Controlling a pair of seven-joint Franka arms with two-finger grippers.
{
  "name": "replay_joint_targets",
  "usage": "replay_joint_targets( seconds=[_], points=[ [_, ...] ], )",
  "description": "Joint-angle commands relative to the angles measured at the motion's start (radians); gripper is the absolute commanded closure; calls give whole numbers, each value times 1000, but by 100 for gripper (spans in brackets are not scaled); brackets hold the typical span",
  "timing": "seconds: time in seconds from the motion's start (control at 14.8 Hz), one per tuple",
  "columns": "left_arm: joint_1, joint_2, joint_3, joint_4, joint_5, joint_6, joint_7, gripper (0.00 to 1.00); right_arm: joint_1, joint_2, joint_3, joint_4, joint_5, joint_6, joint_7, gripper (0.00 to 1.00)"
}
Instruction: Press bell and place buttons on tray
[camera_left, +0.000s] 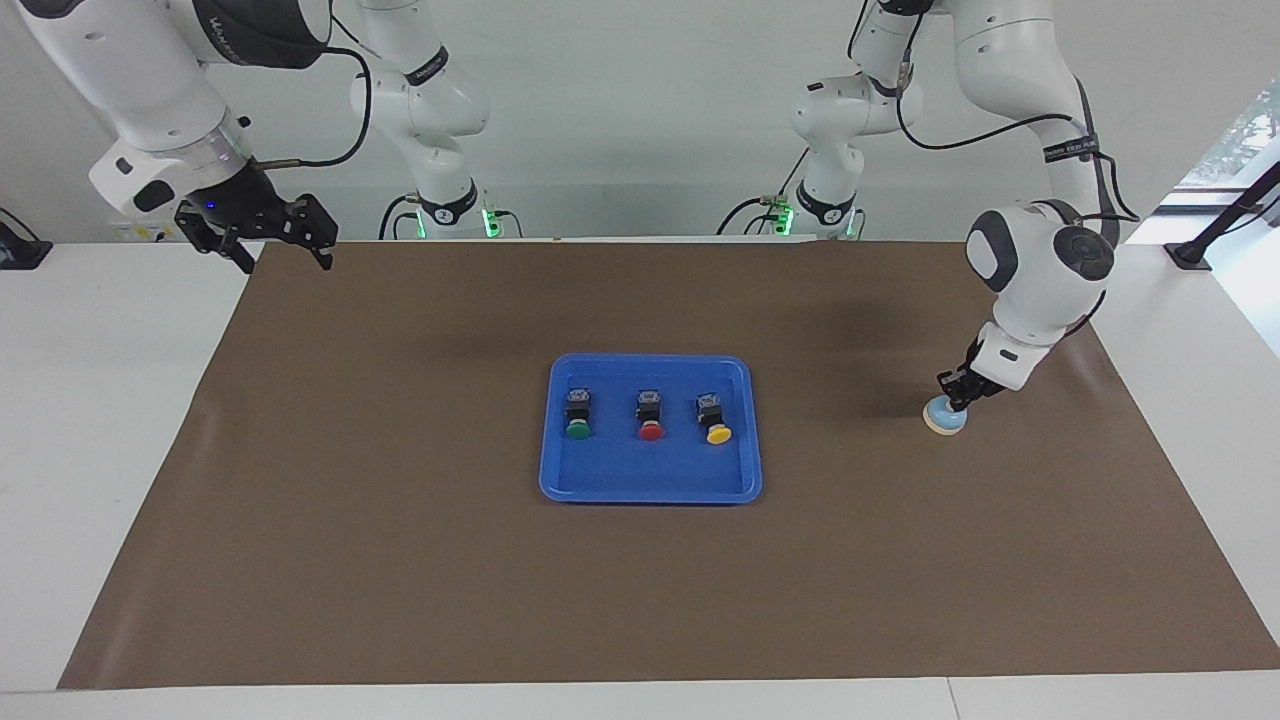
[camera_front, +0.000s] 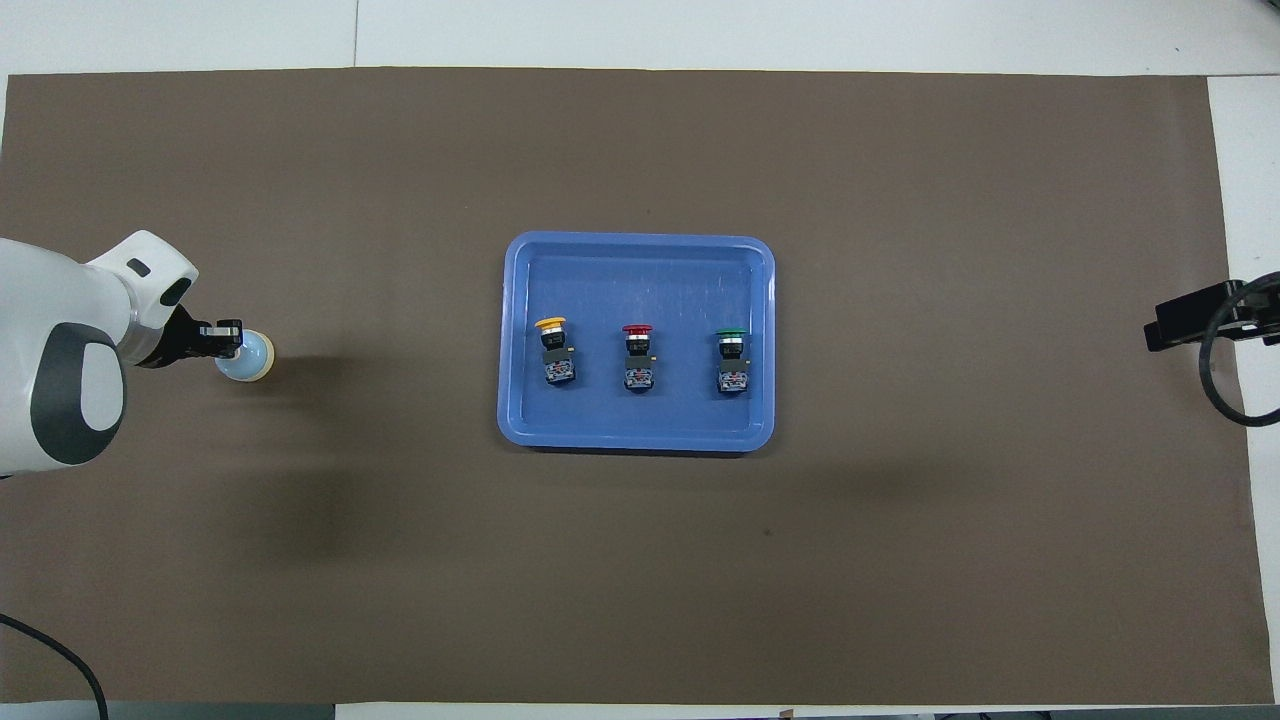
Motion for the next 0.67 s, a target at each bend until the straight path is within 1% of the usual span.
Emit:
replay_joint_targets(
  seconds=[0.0,0.07,0.13,0.47,0.54,0.61],
  points=[
    [4,20,0,-49,15,68,13,100,-9,-3,9,-1,10,-16,8,0],
    [3,21,-2,-24,15,33,12,100,-9,-3,9,-1,10,-16,10,0],
    [-5,32,0,31,15,-31,9,100,-9,-3,9,-1,10,-16,10,0],
    [-30,9,-5,264,15,-388,2,100,-9,-3,9,-1,10,-16,10,0],
    [-30,5,-5,301,15,-443,4,93,-9,-3,9,-1,10,-16,8,0],
    [-30,-8,-6,330,15,-494,5,67,-9,-3,9,-1,10,-16,8,0]
  ],
)
